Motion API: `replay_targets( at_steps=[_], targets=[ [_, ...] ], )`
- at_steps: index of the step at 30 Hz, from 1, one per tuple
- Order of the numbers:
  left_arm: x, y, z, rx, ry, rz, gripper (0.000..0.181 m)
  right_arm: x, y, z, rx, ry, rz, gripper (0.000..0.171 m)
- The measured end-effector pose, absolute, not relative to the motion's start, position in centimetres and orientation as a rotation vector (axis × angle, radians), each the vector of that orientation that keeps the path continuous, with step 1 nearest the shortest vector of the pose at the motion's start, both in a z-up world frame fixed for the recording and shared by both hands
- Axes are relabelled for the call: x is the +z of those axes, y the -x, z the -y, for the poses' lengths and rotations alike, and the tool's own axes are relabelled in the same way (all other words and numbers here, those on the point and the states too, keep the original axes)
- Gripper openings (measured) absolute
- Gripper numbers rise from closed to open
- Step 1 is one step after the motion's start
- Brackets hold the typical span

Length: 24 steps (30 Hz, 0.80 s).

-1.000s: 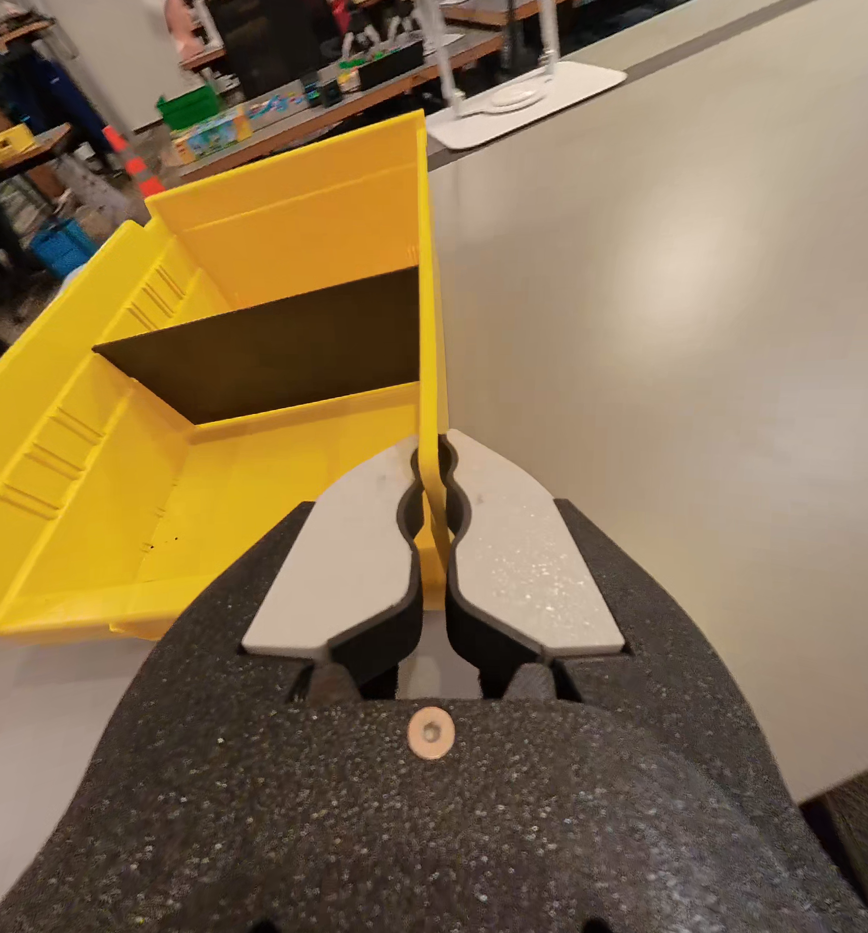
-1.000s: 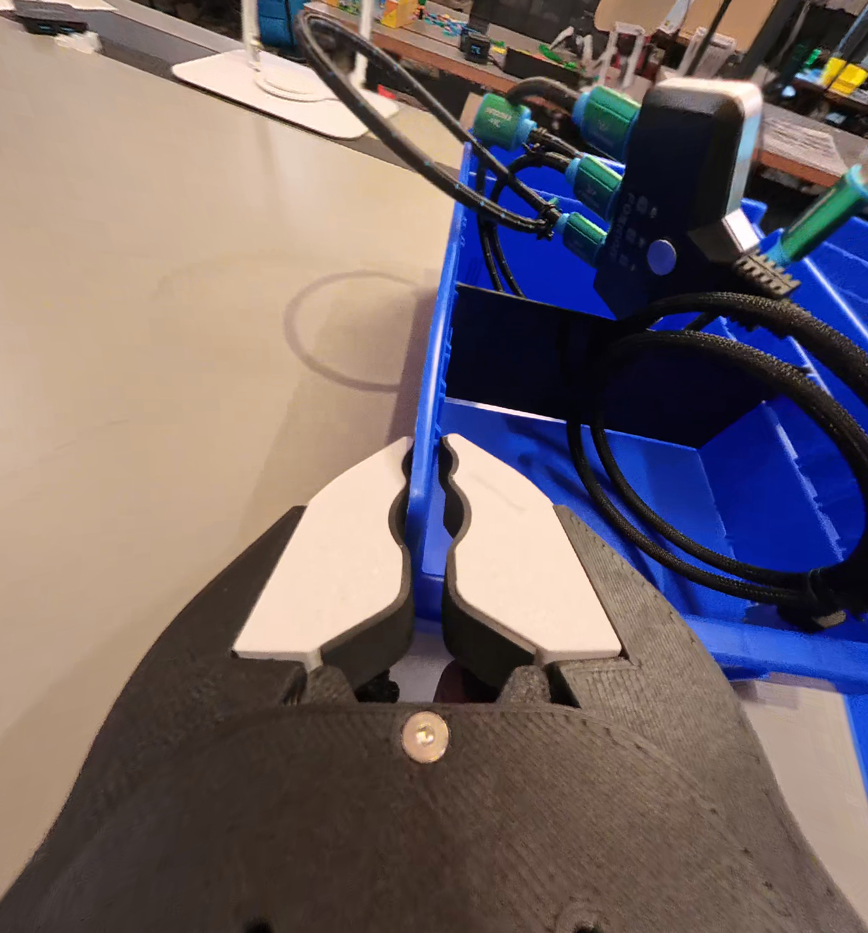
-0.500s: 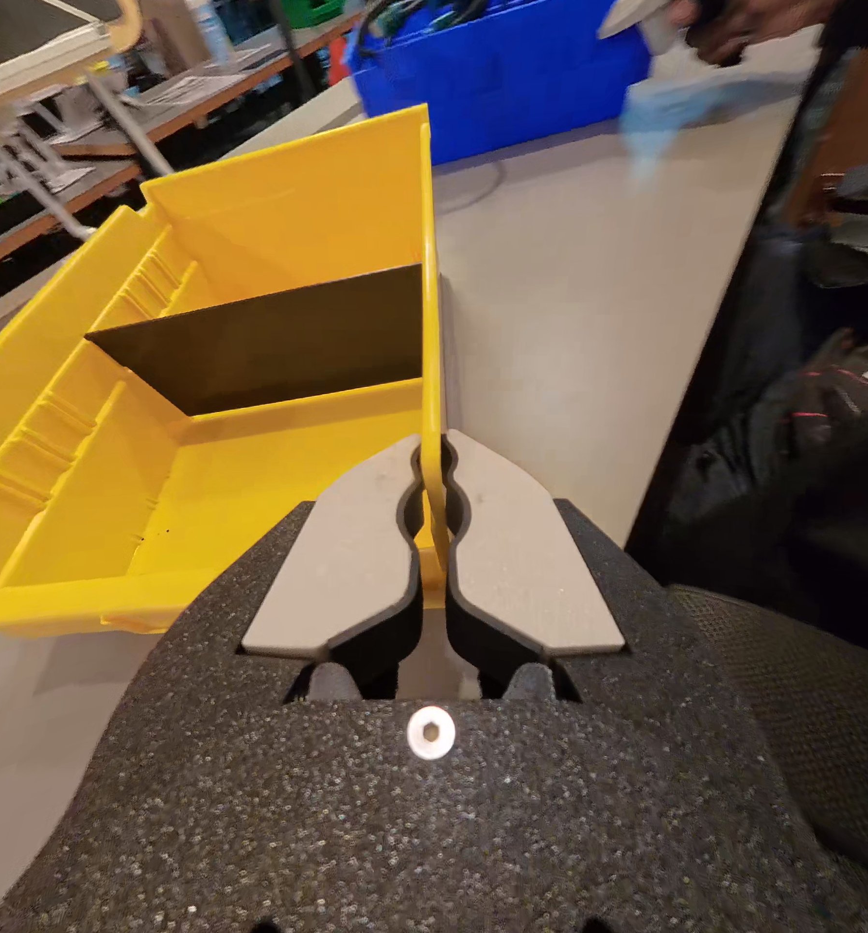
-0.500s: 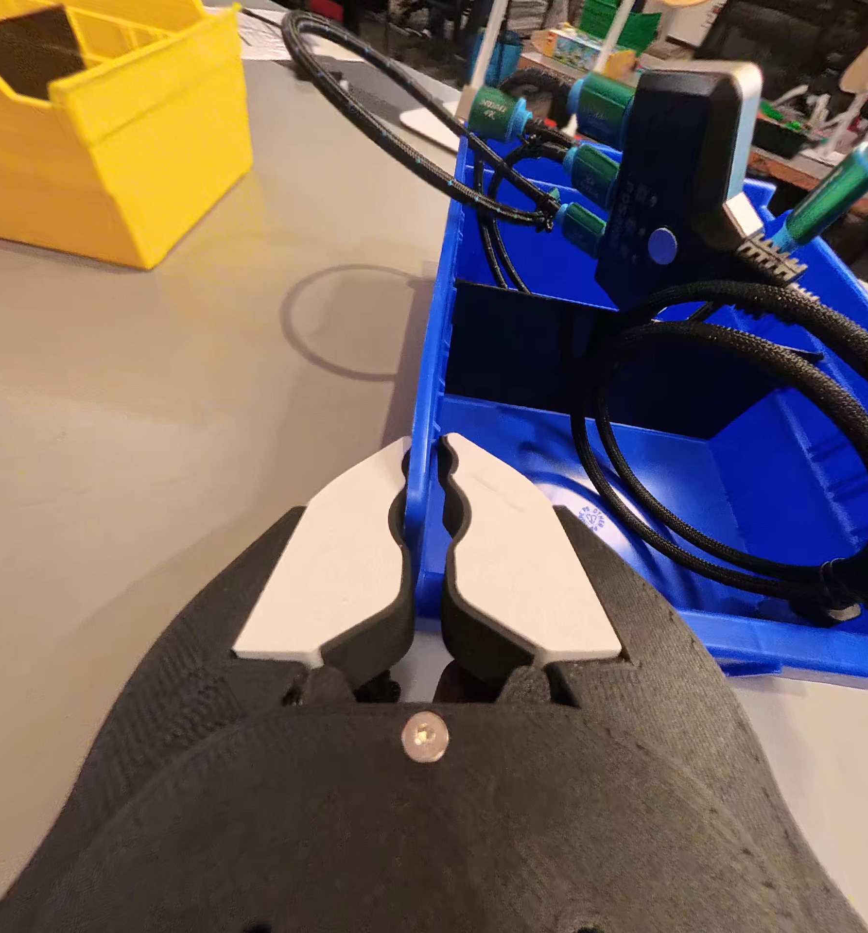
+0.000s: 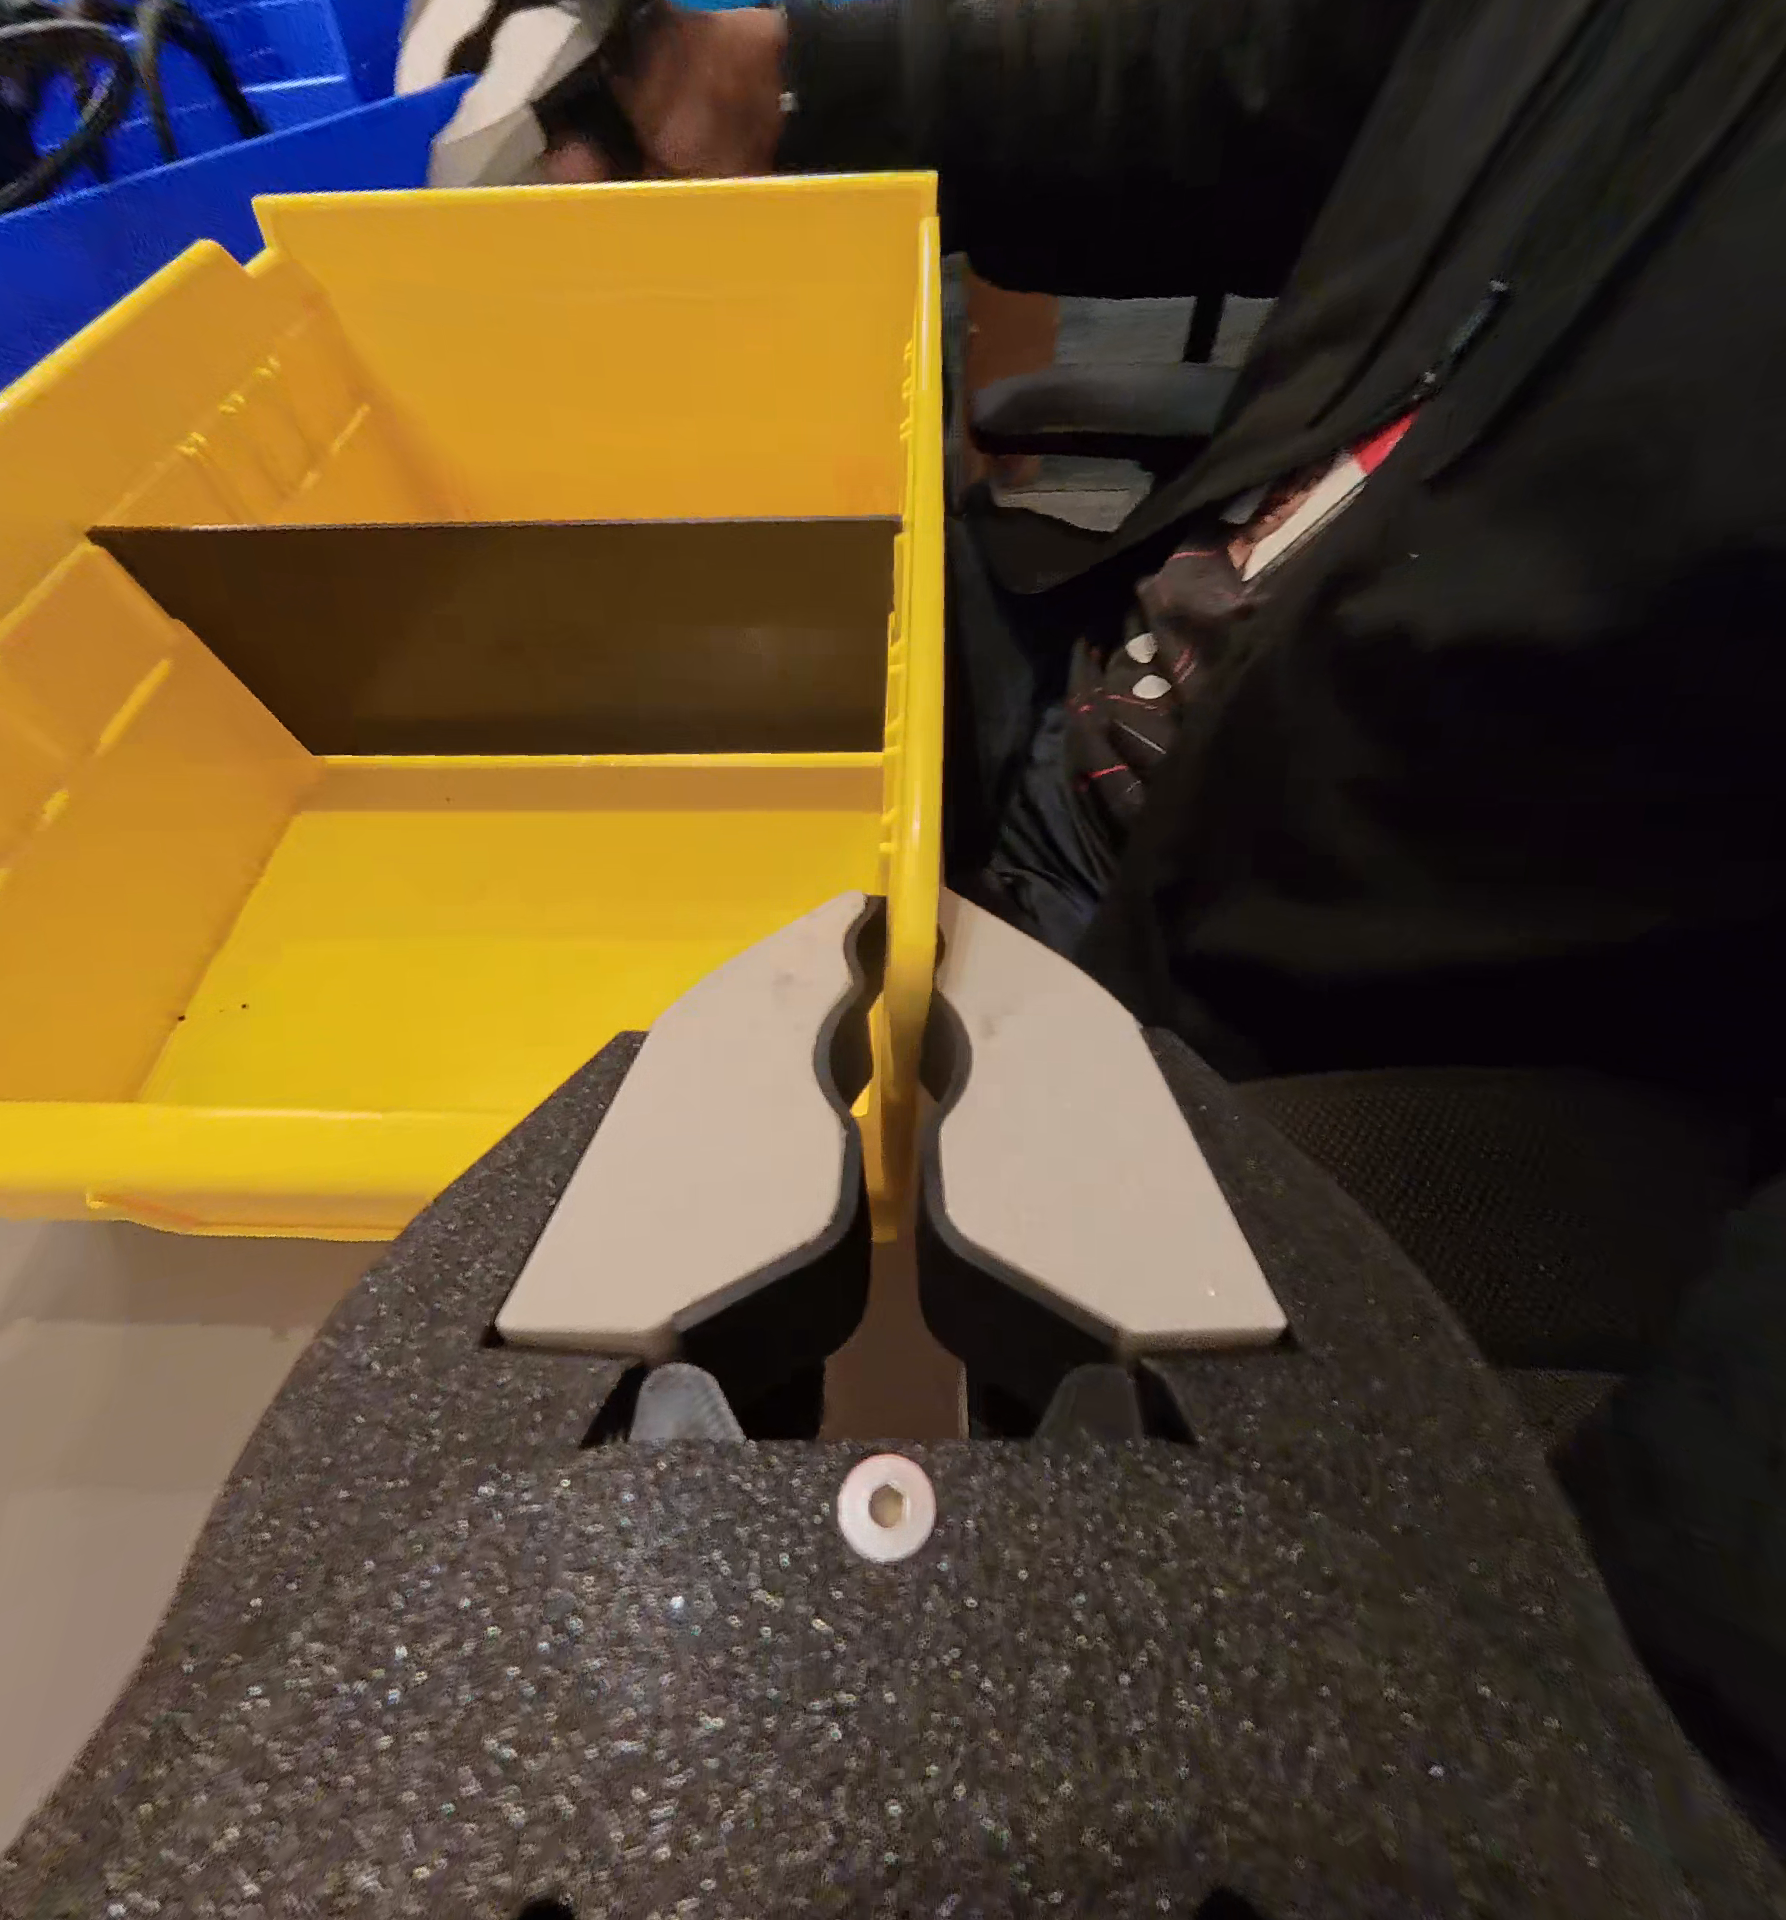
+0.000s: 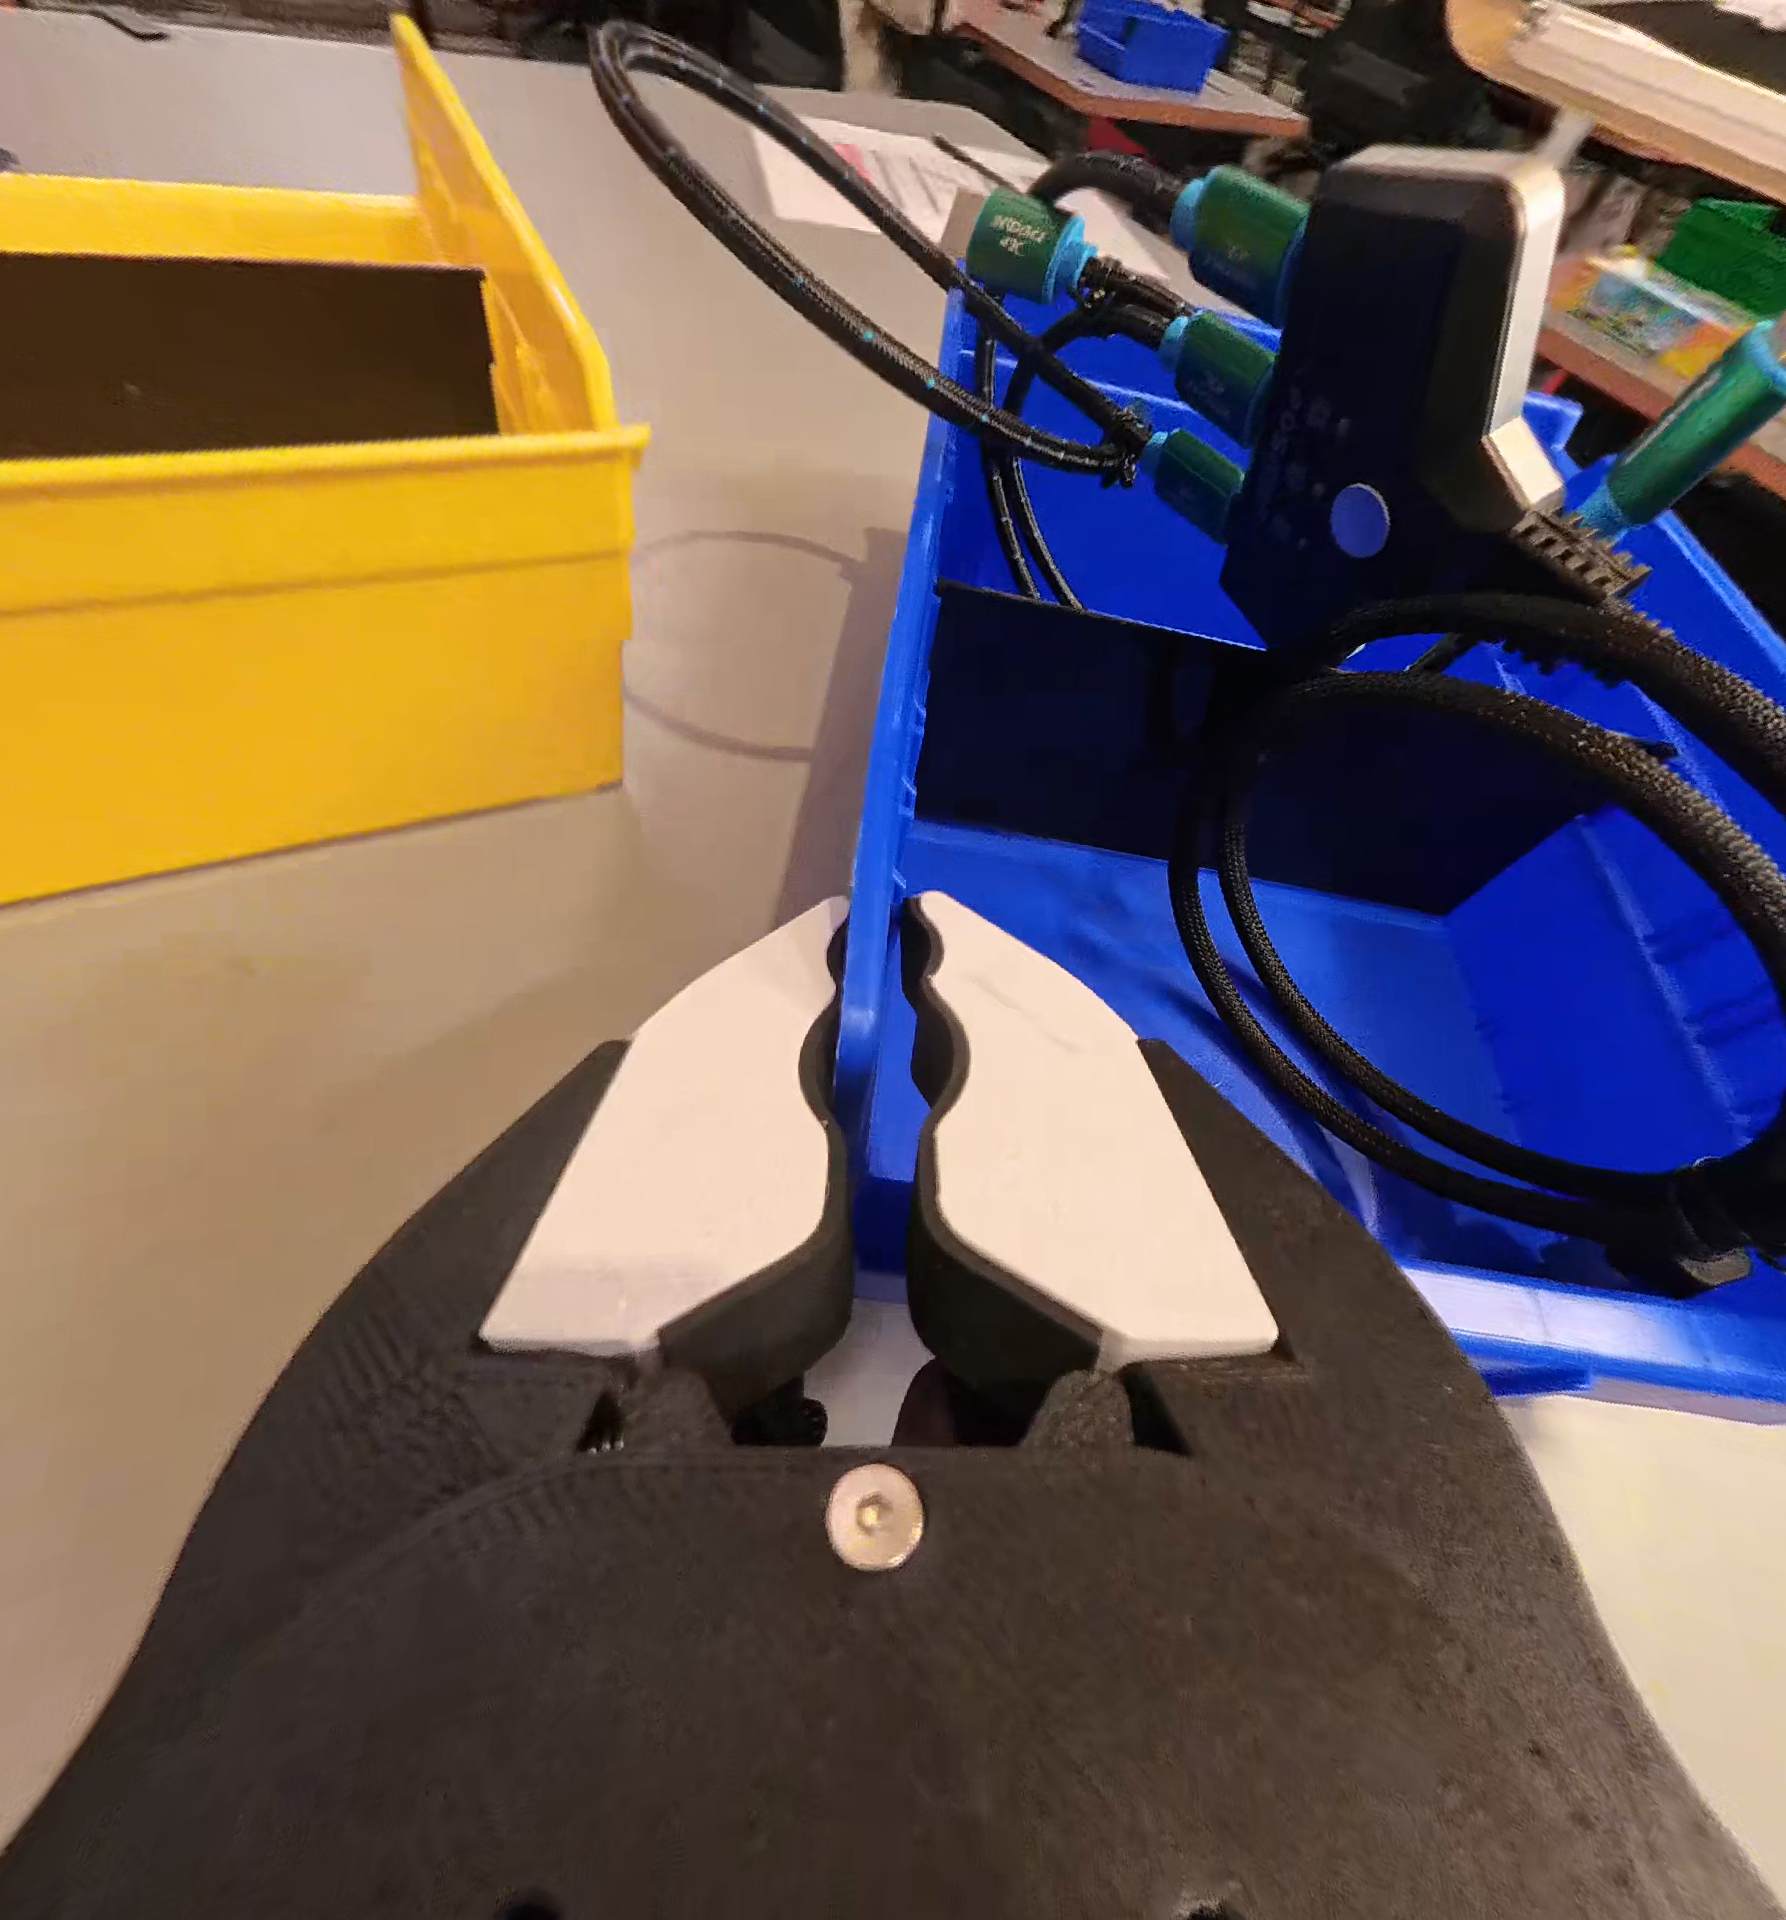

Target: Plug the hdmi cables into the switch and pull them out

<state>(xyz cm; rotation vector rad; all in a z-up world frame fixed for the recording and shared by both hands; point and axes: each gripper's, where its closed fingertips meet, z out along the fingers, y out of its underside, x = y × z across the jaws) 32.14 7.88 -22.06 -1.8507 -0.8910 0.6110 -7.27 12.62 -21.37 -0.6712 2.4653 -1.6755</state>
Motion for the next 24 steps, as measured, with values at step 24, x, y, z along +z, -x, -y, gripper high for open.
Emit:
replay_targets(
  at_steps=[24],
  targets=[
    [-21.9,-24.6,-15.6,0.604,1.843,0.797,0.004,-21.5,-3.2,-2.1,-1.415,1.077,-2.113,0.006]
  ],
)
